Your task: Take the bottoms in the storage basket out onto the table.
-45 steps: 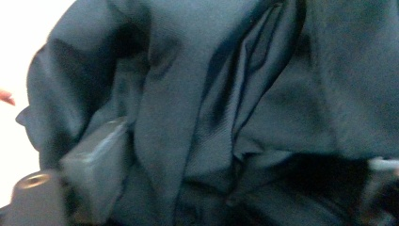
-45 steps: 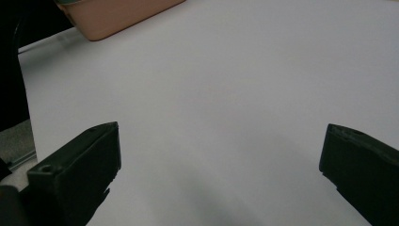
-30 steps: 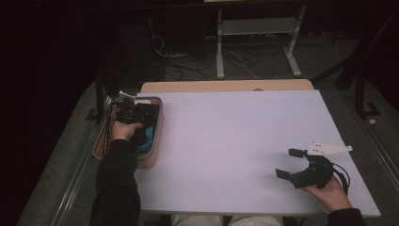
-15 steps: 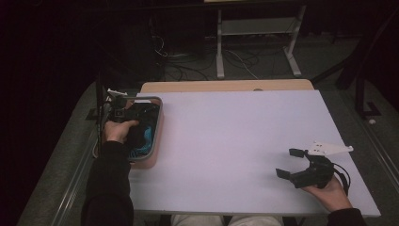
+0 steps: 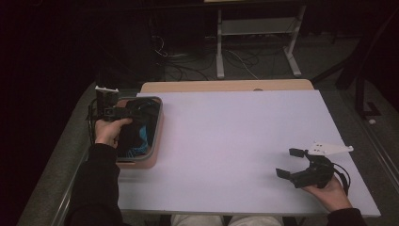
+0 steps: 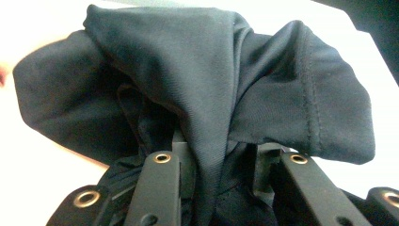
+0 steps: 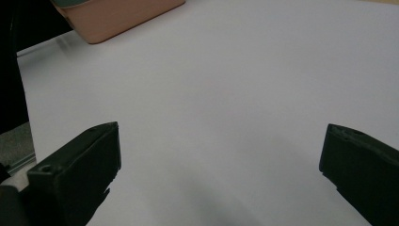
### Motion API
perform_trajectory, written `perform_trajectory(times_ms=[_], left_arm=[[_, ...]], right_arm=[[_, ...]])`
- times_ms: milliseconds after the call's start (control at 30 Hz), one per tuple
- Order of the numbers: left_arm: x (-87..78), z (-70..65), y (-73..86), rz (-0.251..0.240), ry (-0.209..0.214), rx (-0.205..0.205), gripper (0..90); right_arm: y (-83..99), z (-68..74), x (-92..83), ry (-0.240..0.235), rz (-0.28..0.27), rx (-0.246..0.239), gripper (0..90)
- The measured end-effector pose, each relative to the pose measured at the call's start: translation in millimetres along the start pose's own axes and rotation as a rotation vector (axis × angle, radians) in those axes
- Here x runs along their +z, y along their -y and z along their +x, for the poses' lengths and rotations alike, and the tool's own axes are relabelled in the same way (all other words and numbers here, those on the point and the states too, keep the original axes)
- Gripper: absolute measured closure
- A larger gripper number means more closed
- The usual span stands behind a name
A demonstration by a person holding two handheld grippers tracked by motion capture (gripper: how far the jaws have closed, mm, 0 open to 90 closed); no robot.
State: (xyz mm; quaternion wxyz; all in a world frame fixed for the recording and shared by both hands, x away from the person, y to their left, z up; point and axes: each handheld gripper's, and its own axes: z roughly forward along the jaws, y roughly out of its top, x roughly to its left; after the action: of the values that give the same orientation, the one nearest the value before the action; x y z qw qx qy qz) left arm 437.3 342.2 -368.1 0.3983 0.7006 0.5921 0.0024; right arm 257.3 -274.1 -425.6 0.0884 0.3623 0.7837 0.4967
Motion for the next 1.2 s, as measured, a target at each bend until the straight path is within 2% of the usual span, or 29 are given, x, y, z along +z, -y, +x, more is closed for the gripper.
perform_trajectory(times_ms=[133, 367, 967, 1200], left_arm=[[-6.8, -1.9, -1.6, -0.009, 0.005, 0.004, 69.9], [-20.3, -17.1, -10.8, -0.014, 0.013, 0.048, 69.9], [-56.6, -50.2, -30.3, -0.016, -0.033, 0.109, 69.9], [-68.0, -65.3, -39.2, -0.019, -0.035, 0.138, 69.9]], right_arm=[[-0.1, 0.4, 0.5, -0.002, 0.001, 0.001, 0.0], [-0.2, 0.1, 0.3, 0.000, -0.001, 0.003, 0.0], [-1.9, -0.4, -0.4, -0.005, -0.018, 0.009, 0.0], [-2.3, -0.9, -0.1, -0.005, -0.019, 0.007, 0.0]])
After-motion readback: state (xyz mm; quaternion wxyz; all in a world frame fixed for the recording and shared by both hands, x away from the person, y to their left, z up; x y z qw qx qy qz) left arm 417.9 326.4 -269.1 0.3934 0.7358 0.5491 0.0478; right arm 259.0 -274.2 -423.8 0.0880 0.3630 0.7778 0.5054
